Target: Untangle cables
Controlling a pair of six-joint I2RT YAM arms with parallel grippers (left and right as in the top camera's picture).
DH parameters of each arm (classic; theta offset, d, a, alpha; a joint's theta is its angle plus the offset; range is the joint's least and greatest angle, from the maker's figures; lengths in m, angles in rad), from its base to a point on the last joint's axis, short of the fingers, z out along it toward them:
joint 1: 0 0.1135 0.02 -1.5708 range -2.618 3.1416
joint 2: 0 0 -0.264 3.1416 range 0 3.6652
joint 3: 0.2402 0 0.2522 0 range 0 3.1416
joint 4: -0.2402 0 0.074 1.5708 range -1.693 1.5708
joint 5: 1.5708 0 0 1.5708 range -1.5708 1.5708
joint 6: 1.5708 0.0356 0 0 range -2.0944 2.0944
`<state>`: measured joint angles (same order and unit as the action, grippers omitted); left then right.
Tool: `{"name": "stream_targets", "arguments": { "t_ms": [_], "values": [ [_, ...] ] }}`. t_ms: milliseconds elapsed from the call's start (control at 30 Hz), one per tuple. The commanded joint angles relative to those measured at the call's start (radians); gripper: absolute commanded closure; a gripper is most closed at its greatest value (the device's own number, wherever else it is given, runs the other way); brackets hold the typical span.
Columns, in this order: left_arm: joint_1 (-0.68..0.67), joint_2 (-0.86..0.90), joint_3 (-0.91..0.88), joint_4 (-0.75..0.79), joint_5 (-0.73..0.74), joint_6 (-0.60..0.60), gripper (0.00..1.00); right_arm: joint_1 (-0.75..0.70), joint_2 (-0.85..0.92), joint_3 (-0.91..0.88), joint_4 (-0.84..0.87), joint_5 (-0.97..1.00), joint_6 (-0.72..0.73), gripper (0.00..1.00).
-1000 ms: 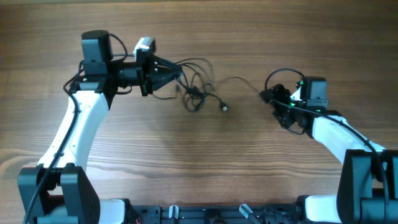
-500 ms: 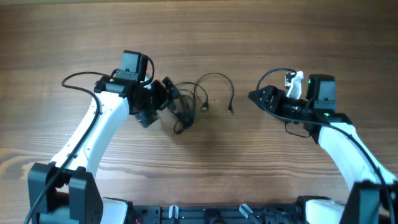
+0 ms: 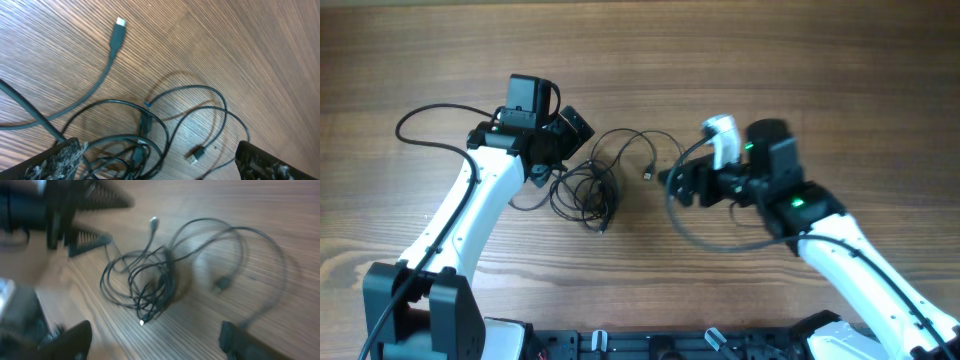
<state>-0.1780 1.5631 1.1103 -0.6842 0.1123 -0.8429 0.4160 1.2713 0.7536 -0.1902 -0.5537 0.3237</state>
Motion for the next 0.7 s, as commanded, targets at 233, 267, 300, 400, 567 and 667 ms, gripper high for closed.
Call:
{"name": "stream_targets", "arguments": {
  "t_ms": [233,267,300,400,567,667],
  "values": [
    [0.093,-0.096,0.083,-0.169,0.091,0.081,0.0,0.187,0.048,0.012,0.019,0.303,0.029,0.25],
    [0.098,-0.116,0.087,-0.159,0.113,0.08,0.0,0.187,0.047,0.012,0.02,0.317,0.047,0.26],
    [0.098,-0.131,0.087,-0.151,0.139,0.076,0.0,0.187,0.047,0.012,0.022,0.325,0.058,0.26],
    [0.09,-0.159,0.087,-0.185,0.258,0.077,0.0,0.187,0.047,0.012,0.021,0.352,0.093,0.26],
    [0.022,-0.133,0.076,-0.271,0.216,-0.026,0.0,0.187,0.047,0.012,0.013,0.355,0.106,0.25],
    [-0.018,-0.105,0.038,-0.29,0.185,-0.095,0.12,0.187,0.047,0.01,-0.003,0.355,0.106,0.25]
  ]
}}
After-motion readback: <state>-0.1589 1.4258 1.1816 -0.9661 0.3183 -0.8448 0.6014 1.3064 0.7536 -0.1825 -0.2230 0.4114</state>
